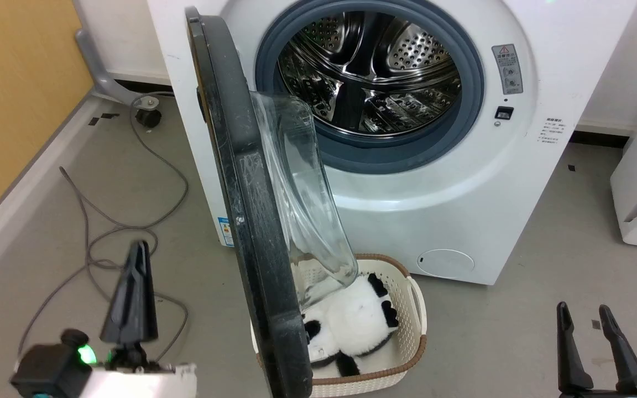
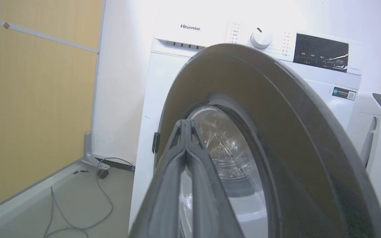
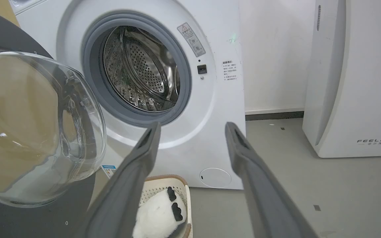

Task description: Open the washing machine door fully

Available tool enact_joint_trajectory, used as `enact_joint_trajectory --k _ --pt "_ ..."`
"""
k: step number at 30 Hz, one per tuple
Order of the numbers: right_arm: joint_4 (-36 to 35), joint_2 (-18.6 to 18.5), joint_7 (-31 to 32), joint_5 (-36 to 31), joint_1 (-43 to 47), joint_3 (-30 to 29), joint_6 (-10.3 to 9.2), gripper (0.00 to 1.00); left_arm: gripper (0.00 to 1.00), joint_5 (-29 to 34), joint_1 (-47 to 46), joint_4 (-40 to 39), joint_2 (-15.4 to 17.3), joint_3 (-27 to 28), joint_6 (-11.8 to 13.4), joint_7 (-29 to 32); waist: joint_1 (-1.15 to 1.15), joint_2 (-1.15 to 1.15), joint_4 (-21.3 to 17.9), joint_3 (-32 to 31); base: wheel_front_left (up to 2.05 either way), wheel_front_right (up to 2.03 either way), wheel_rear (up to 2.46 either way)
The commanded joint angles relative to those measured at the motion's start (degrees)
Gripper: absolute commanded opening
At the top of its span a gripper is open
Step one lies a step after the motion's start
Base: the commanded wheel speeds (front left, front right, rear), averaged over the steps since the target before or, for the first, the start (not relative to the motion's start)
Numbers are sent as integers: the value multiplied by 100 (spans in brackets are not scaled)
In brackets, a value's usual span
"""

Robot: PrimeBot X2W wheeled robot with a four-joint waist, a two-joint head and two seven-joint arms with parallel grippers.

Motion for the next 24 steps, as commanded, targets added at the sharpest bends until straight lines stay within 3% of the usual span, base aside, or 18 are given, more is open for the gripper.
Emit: enact_joint_trajectory --k 1,7,16,24 --pt "34 15 -24 -6 20 -3 5 100 0 7 -135 -130 3 26 15 -30 0 0 2 -2 0 0 0" --pt "94 35 -25 -94 -11 -78 5 100 0 -23 -505 -881 2 -23 97 -30 0 0 2 2 0 0 0" --pt "155 63 -25 -112 -25 -75 5 100 0 191 -677 -1636 2 -641 206 -31 0 0 -2 18 0 0 0" --pt "202 79 -25 -77 -35 -80 5 100 0 404 -491 -1546 2 -1442 87 76 0 0 78 46 0 0 0"
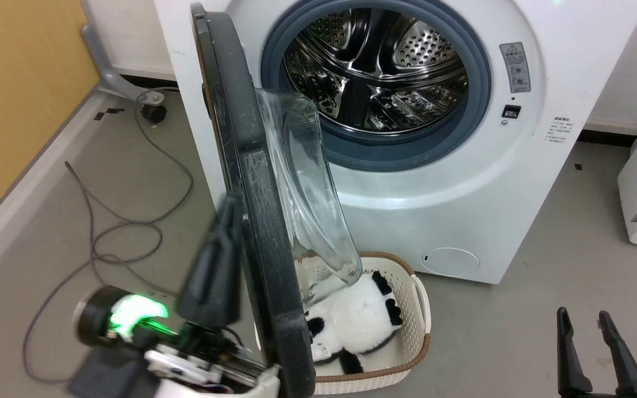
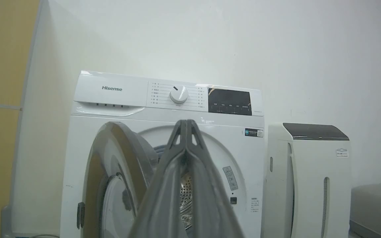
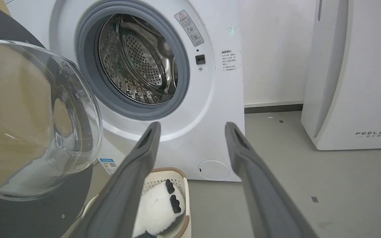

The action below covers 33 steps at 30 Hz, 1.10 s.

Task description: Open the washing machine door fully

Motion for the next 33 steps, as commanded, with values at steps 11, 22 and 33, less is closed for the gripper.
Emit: enact_joint_trajectory --k 11,22,33 --pt "98 39 -25 -39 -104 29 5 100 0 117 476 677 96 -1029 -163 338 0 0 88 48 0 0 0" --pt "123 42 -25 -39 -114 33 5 100 0 -41 796 1583 108 -1335 -16 832 0 0 210 93 0 0 0" --pt "198 43 -25 -10 -116 81 5 100 0 -125 649 1929 162 -930 287 744 0 0 531 131 0 0 0"
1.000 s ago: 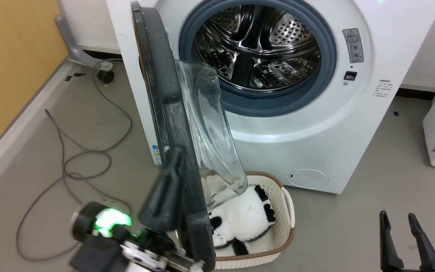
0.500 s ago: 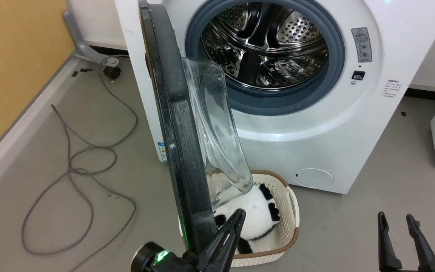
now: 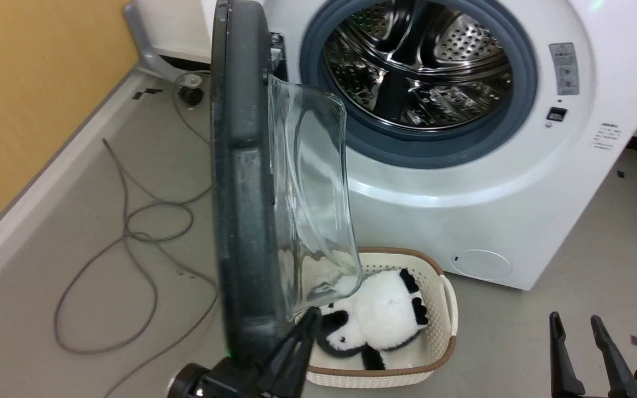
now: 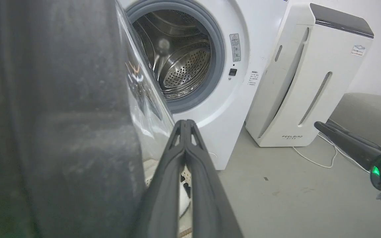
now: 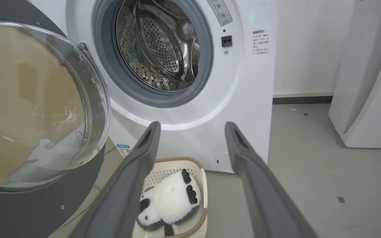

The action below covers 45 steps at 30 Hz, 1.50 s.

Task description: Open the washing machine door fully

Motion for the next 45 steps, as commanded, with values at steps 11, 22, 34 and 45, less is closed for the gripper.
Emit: enact_joint_trajectory --k 11,22,34,45 --pt "55 26 -25 21 -82 92 5 100 0 -214 -176 98 168 390 139 -112 0 0 765 10 0 0 0" --pt "45 -40 -25 30 -171 287 5 100 0 -573 -339 229 376 991 242 -206 0 0 1216 271 0 0 0" --pt "86 -459 -23 76 -385 490 5 100 0 -1237 -724 874 675 2042 390 -398 0 0 1193 980 0 0 0" --pt "-132 -791 141 37 -511 485 5 100 0 -1758 -1538 1843 1143 2891 317 -605 0 0 1009 1513 0 0 0"
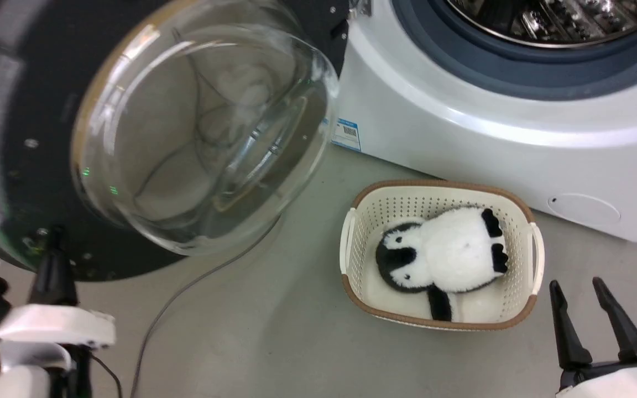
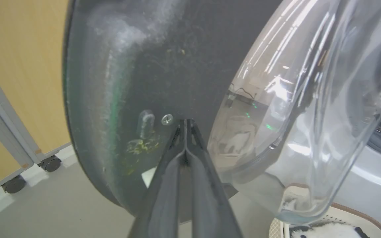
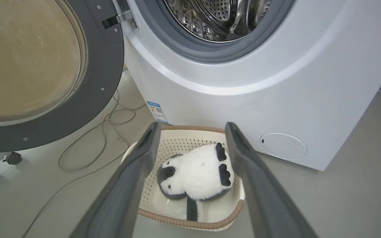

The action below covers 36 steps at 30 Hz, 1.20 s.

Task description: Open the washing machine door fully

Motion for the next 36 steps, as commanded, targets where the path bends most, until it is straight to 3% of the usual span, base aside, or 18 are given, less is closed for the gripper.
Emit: enact_joint_trajectory --k 1,16,25,36 --pt "-55 -40 15 -18 -106 3 3 100 0 -61 -193 118 96 100 -15 -57 -1 0 -67 95 0 0 0" --pt "-64 -48 49 -12 -222 42 3 100 0 -314 -1058 1305 730 606 -100 -147 -1 0 -303 294 0 0 0" --pt "74 46 -17 22 -177 19 3 100 0 -152 -1027 1413 651 339 -233 -219 -1 0 -293 67 0 0 0" --pt "147 207 -135 47 -124 -85 3 100 0 287 -570 607 459 -223 -385 -280 -1 0 -416 -594 0 0 0"
